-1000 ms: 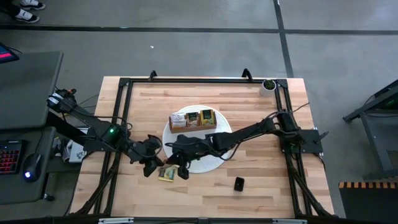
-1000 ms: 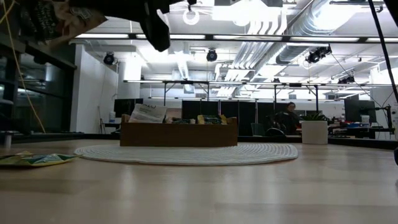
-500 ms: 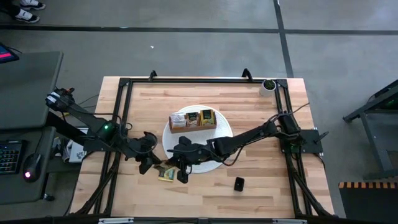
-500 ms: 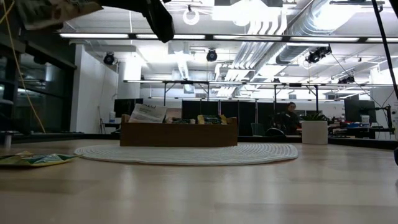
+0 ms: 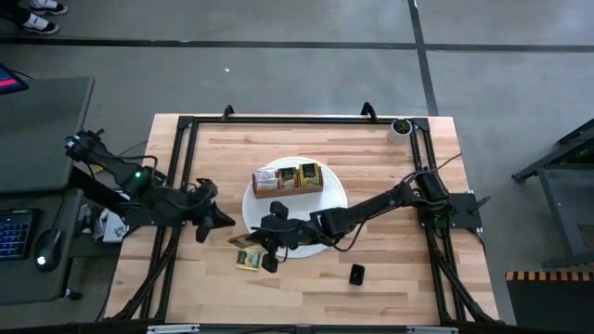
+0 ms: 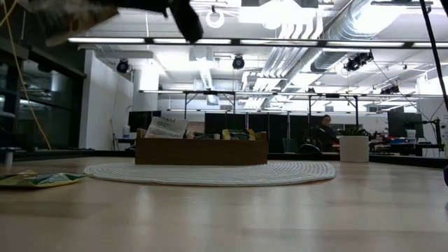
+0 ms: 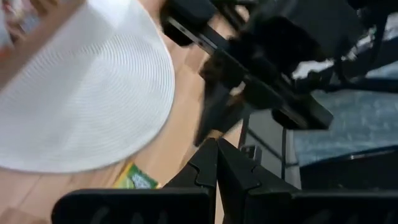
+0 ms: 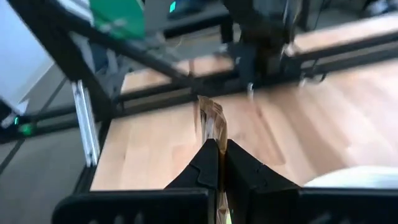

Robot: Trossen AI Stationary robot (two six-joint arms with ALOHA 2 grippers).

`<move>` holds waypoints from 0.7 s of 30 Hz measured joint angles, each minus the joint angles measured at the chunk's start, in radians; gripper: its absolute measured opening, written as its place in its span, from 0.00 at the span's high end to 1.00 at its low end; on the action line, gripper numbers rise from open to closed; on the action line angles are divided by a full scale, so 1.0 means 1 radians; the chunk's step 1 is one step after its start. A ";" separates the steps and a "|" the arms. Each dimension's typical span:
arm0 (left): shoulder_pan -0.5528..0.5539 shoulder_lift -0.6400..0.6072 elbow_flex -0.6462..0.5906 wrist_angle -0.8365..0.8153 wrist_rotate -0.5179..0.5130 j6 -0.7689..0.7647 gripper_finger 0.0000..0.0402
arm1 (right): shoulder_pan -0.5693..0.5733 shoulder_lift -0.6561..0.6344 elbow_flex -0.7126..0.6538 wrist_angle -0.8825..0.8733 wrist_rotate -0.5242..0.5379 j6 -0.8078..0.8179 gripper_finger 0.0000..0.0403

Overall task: Pick & Place Tea
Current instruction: Put the brown tea bag into the middle section of the wooden organizer

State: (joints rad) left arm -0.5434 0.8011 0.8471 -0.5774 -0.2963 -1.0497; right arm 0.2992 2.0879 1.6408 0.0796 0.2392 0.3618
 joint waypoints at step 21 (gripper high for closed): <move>0.000 -0.100 0.002 0.371 -0.310 0.427 1.00 | 0.072 -0.118 -0.376 1.148 0.439 -0.319 0.99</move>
State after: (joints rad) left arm -0.5438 0.7006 0.8486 -0.2065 -0.6060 -0.6224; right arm 0.3716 1.9698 1.2653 1.2278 0.6781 0.0429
